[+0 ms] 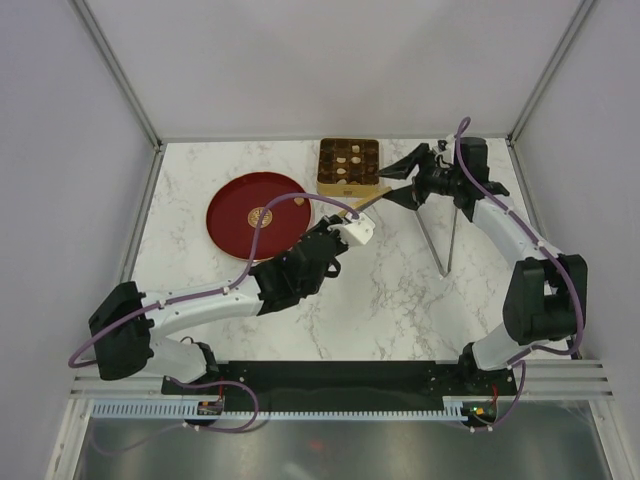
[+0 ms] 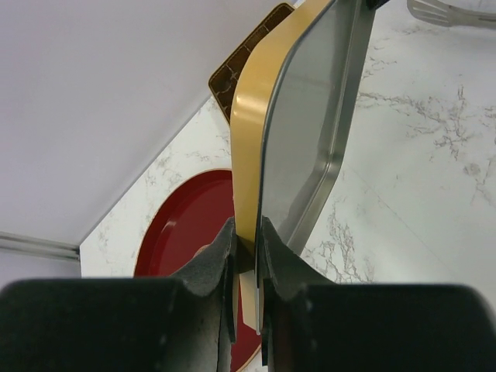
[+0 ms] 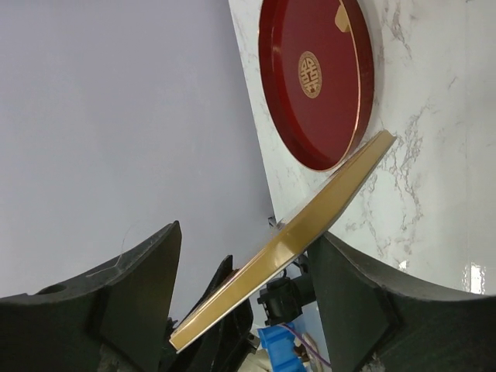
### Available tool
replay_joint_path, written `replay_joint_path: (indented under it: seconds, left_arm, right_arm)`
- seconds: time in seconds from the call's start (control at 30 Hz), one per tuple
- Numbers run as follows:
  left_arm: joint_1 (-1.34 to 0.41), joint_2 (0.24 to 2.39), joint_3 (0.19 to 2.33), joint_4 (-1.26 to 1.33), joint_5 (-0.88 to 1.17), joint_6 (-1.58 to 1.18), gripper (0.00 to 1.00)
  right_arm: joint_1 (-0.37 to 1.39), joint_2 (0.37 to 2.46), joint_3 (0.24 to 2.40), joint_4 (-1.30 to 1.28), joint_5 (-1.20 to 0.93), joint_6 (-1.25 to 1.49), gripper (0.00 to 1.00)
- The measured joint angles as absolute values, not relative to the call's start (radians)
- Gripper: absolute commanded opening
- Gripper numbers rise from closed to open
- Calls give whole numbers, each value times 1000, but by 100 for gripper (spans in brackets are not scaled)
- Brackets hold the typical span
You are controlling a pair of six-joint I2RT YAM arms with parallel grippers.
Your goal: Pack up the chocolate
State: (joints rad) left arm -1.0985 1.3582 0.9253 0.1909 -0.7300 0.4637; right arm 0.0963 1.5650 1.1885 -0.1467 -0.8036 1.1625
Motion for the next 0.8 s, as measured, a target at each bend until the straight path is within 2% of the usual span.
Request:
replay_joint_path:
  seconds: [0.03, 0.13, 0.17, 0.23, 0.27, 0.33, 0.37, 0.4, 0.43, 0.5, 0.53, 0.57, 0.63, 0.8]
  left_arm:
    - [-1099, 1368, 925, 193, -730, 468, 2]
    - [-1099, 1393, 925, 199, -730, 482, 2]
    - [-1099, 1399, 925, 203, -730, 488, 2]
    - [-1099, 1408, 925, 213, -730, 500, 2]
    - [-1099, 1409, 925, 219, -730, 505, 2]
    - [-1100, 1409, 925, 219, -720, 511, 2]
    - [-1103, 1411, 925, 214, -703, 512, 5]
    - [-1109, 1412, 925, 207, -694, 512, 8]
    - [-1114, 1412, 925, 196, -685, 514, 19]
    - [-1117, 1412, 926, 168, -667, 514, 33]
    - [-1116, 1411, 926, 151, -657, 512, 46]
    - [-1115, 1408, 926, 135, -651, 501, 50]
    - [-1112, 1391, 934, 94, -642, 468, 58]
    - [-1102, 1285, 979, -17, -557, 295, 64]
  right_arm:
    - [102, 1577, 1190, -150, -804, 1163, 72]
    - [121, 1605, 1190, -159, -804, 1156, 61]
    - [124, 1610, 1185, -162, -806, 1154, 52]
    - [130, 1612, 1182, -175, -810, 1144, 41]
    - [131, 1612, 1180, -178, -812, 1140, 28]
    - [131, 1612, 1181, -175, -815, 1166, 19]
    - [129, 1612, 1182, -169, -819, 1187, 10]
    - [126, 1612, 1183, -162, -829, 1206, 6]
    - [125, 1612, 1184, -152, -842, 1230, 3]
    - [125, 1612, 1183, -136, -863, 1251, 0]
    - [126, 1613, 1183, -124, -872, 1246, 0]
    - [129, 1614, 1183, -110, -880, 1232, 0]
    - [132, 1617, 1183, -88, -885, 1208, 0]
    - [128, 1621, 1163, 73, -893, 1234, 0]
